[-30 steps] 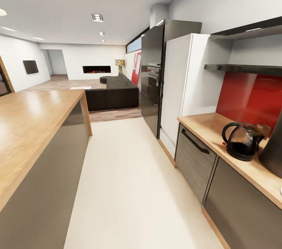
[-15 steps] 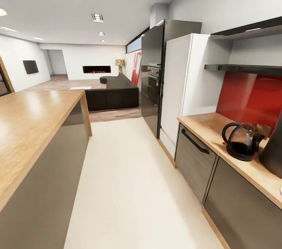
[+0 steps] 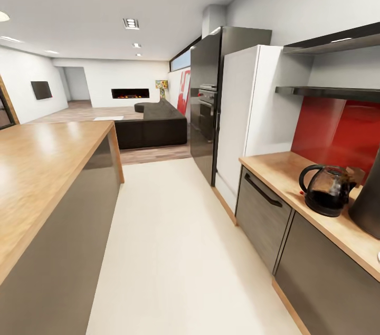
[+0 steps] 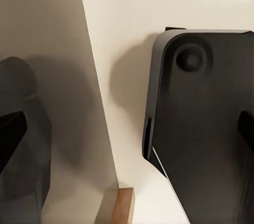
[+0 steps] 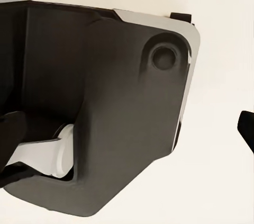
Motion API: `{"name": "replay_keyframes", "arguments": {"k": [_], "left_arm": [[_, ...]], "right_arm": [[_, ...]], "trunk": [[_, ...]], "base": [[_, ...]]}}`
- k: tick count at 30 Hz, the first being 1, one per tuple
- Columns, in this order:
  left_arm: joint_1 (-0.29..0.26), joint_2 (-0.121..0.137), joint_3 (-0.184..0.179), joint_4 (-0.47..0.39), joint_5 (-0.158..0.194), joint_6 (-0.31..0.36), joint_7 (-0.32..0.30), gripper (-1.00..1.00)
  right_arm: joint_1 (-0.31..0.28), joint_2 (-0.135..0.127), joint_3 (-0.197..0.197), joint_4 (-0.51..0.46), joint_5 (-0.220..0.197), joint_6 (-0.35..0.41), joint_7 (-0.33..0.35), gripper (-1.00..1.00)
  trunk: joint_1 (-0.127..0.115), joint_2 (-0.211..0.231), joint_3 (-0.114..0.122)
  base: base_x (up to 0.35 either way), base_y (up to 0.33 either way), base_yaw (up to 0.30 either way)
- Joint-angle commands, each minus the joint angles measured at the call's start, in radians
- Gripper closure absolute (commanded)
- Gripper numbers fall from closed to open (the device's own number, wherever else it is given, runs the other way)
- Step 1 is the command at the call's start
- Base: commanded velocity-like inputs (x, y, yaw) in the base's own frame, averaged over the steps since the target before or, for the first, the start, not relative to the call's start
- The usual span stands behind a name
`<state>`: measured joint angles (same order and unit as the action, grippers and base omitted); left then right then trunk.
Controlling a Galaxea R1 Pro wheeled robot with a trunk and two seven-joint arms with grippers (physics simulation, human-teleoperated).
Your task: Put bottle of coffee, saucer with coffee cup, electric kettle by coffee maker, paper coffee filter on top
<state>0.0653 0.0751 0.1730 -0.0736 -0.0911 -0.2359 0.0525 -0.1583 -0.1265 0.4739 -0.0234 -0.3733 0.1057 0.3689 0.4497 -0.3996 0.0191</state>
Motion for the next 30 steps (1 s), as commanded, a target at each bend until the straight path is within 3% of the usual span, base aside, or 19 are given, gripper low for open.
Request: {"name": "replay_keyframes", "arguments": {"k": [1,4,8,21,30], "left_arm": [[0.001,0.000,0.007,-0.001,-0.010,-0.002,0.003,-1.00],[0.001,0.000,0.008,0.001,-0.009,-0.002,0.003,-1.00],[0.001,0.000,0.007,0.001,-0.009,-0.002,0.003,-1.00],[0.001,-0.001,0.009,0.002,-0.009,-0.001,0.003,-1.00],[0.001,-0.001,0.009,0.002,-0.009,0.000,0.003,-1.00]], "right_arm": [[0.000,0.000,0.007,-0.002,-0.010,0.007,-0.005,-1.00],[0.000,0.000,0.008,-0.003,-0.015,0.003,-0.074,-1.00],[0.000,0.001,0.007,-0.005,-0.020,0.000,-0.109,-1.00],[0.000,0.006,0.003,-0.010,-0.023,-0.011,-0.119,-1.00],[0.000,0.007,0.003,-0.010,-0.024,-0.119,-0.119,-1.00]], "trunk": [[0.000,0.000,0.000],[0.000,0.000,0.000],[0.000,0.000,0.000],[0.000,0.000,0.000],[0.000,0.000,0.000]], "base": [[0.000,0.000,0.000],[0.000,0.000,0.000],[0.000,0.000,0.000],[0.000,0.000,0.000],[0.000,0.000,0.000]]}}
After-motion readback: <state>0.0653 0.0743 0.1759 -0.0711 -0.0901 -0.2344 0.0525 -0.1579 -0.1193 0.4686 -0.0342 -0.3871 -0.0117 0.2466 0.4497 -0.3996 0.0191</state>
